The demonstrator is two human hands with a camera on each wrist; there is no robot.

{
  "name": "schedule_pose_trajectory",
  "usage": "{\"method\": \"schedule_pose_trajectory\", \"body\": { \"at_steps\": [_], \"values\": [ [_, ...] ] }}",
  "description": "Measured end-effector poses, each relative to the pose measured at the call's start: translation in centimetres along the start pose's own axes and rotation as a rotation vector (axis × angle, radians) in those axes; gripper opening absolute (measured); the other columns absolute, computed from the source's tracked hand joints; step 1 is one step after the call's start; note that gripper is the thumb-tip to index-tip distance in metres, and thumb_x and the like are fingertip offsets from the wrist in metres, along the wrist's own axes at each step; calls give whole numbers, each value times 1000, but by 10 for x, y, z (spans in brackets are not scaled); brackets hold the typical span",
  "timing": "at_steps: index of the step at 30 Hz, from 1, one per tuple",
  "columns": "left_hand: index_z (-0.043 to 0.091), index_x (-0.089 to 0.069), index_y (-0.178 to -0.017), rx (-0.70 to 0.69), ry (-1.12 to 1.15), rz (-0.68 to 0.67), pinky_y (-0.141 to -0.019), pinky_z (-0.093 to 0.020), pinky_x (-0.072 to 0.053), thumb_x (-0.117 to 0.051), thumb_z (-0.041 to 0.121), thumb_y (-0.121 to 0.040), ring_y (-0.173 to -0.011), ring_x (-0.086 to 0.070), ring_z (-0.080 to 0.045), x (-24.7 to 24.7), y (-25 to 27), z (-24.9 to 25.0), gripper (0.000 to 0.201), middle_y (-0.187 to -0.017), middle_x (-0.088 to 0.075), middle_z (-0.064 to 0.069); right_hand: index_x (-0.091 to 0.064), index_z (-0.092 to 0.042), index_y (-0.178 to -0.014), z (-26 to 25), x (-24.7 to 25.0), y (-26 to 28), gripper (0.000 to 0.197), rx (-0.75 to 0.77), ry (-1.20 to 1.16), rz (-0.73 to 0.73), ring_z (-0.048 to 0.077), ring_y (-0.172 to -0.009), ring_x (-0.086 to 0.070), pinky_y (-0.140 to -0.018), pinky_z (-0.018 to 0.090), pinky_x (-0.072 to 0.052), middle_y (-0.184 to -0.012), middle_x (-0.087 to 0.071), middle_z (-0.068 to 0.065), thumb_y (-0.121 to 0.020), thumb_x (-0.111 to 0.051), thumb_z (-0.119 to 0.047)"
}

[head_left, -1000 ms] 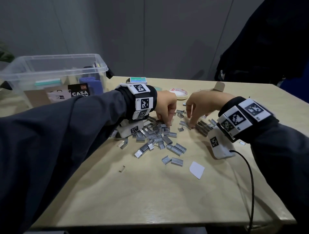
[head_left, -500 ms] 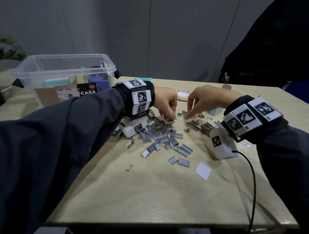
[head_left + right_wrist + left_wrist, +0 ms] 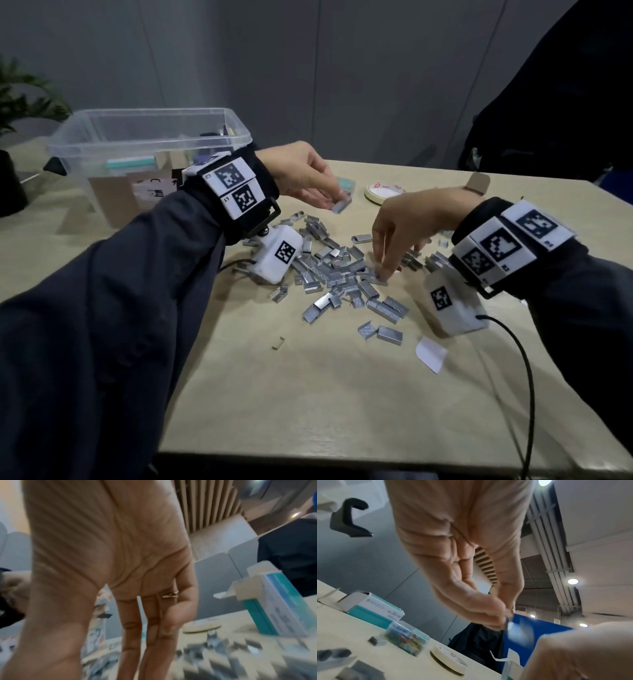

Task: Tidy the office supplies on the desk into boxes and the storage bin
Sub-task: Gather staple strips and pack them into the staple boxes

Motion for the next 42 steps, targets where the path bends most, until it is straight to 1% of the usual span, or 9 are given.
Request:
{"method": "schedule_pose_trajectory", "body": {
  "at_steps": [2, 7, 14, 19, 22, 25, 30, 34, 42],
  "values": [
    [-2, -67, -84, -6, 58, -24, -63, -18, -57, -76, -2, -74, -69, -71, -15, -2, 3, -3, 14, -75, -72, -11, -77, -21, -88, -2, -11, -2, 33, -18, 58, -48, 8, -72, -64, -60, 20, -47, -82, -76, -7, -64, -88, -42],
    [-5, -69, -90, -59, 199, 16, -66, -19, -58, -74, -3, -74, -77, -73, -22, -1, 8, -5, 17, -83, -73, -16, -76, -16, -84, -3, -12, -5, 22, -14, 99, -35, 7, -62, -61, -54, 19, -43, -75, -75, -6, -73, -84, -34],
    [-12, -68, -101, -59, 266, 34, -68, -19, -58, -70, -7, -78, -79, -74, -25, -4, 14, -6, 23, -92, -72, -24, -73, -7, -87, 8, 25, 10, 4, 148, -430, 40, 9, -73, -70, -61, 17, -52, -83, -77, 7, -86, -72, -10],
    [-13, -68, -98, -55, 296, 50, -63, -16, -57, -72, -7, -76, -74, -74, -23, -6, 19, -4, 23, -87, -72, -23, -74, -1, -100, 18, 49, 13, 29, 251, -701, 193, 22, -88, -68, -81, 26, -57, -96, -75, 16, -77, -75, -18],
    [-13, -68, -97, -54, 318, 48, -63, -17, -57, -72, -6, -76, -73, -74, -21, -9, 20, -3, 23, -81, -73, -19, -74, 0, -99, 18, 52, 11, 35, 265, -748, 215, 20, -84, -70, -78, 24, -59, -96, -75, 18, -70, -76, -20],
    [-16, -66, -98, -78, 349, 74, -65, -17, -58, -72, -7, -76, -70, -73, -21, -10, 19, -1, 24, -77, -74, -16, -74, 0, -98, 13, 50, 8, 26, 266, -731, 197, 16, -78, -70, -72, 20, -59, -94, -75, 17, -76, -75, -15],
    [-15, -67, -93, -117, 389, 165, -66, -19, -59, -75, -6, -73, -69, -73, -22, -7, 18, 1, 23, -81, -73, -21, -74, -2, -101, 17, 57, 10, 35, 253, -802, 260, 19, -84, -70, -84, 27, -57, -96, -75, 16, -71, -76, -20],
    [-14, -67, -93, -164, 398, 228, -65, -18, -58, -76, -5, -74, -69, -73, -20, -1, 18, 2, 23, -92, -70, -26, -74, -1, -101, 19, 57, 12, 38, 244, -829, 265, 17, -79, -71, -79, 24, -58, -94, -75, 16, -69, -75, -21],
    [-10, -69, -88, -199, 365, 209, -66, -20, -58, -77, -2, -74, -72, -73, -21, -8, 18, 6, 18, -87, -72, -24, -74, 1, -101, 10, 59, 9, 21, 235, -841, 314, 10, -68, -68, -65, 15, -57, -84, -73, 13, -84, -71, -10]
  ]
}}
Point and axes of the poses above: each hand's wrist, its own y-axis away from the middle knuckle, its own x-axis out of the back of the hand, z = x × y, the point moved 9 cm from there along -y, towards the middle knuckle
